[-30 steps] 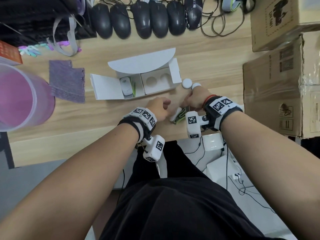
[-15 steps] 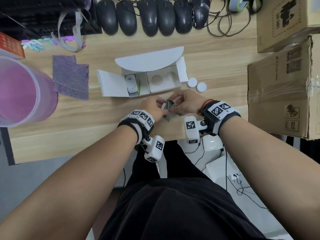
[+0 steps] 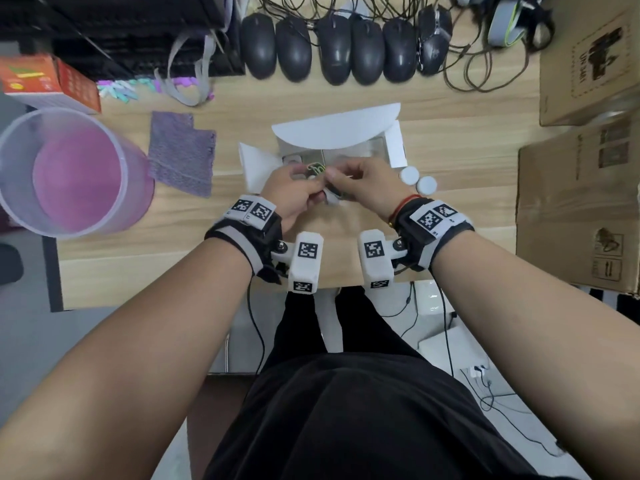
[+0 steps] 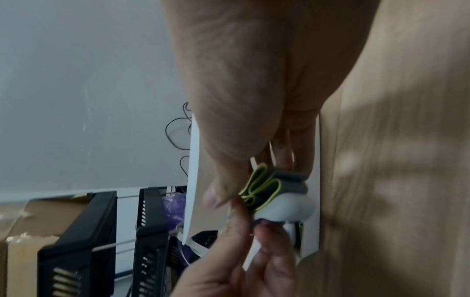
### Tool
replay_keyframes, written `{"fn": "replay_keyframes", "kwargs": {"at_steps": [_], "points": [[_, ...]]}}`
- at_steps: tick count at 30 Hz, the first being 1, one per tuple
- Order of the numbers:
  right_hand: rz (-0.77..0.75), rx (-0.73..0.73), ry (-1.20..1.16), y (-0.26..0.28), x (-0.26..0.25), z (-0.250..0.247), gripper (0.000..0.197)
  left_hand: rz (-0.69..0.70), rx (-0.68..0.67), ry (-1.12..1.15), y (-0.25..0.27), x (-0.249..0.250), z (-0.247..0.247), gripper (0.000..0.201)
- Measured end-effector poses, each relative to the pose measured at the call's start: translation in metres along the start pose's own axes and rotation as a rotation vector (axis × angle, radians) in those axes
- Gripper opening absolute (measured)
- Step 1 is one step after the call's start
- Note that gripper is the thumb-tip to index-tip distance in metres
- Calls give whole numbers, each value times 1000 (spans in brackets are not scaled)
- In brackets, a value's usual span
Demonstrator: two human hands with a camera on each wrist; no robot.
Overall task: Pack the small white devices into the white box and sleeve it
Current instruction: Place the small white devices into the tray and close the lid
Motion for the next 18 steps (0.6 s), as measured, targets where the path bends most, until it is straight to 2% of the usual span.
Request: {"fn": "replay_keyframes", "kwargs": {"at_steps": [3, 4, 7, 10, 13, 15, 18], "points": [[-40, -35, 193, 1, -8, 4, 42, 31, 1, 19, -4, 11, -5, 18], [-52, -8, 239, 0, -9, 4, 42, 43, 1, 10, -4, 14, -6, 16], [-36, 59, 298, -6, -14, 5, 32, 66, 45, -116, -11, 18, -12, 25], [8, 90, 341, -17, -19, 4, 20, 146, 12, -424, -15, 29, -19, 29], [13, 167, 368, -30, -28, 1, 31, 277, 30, -746, -15, 43, -28, 24], [14, 197, 458, -38, -33, -1, 27, 414, 73, -966, -18, 47, -33, 24], [24, 164, 557, -48, -33, 5, 20, 506, 30, -1305, -21, 47, -34, 40]]}}
Point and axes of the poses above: each hand's wrist, its own y-axis away from the middle knuckle, its own z-axis out of the palm, x = y × z, the point moved 2 cm from there along -y, towards the middle knuckle, and after that the axes turned 8 degrees about z, right-handed, at the moved point
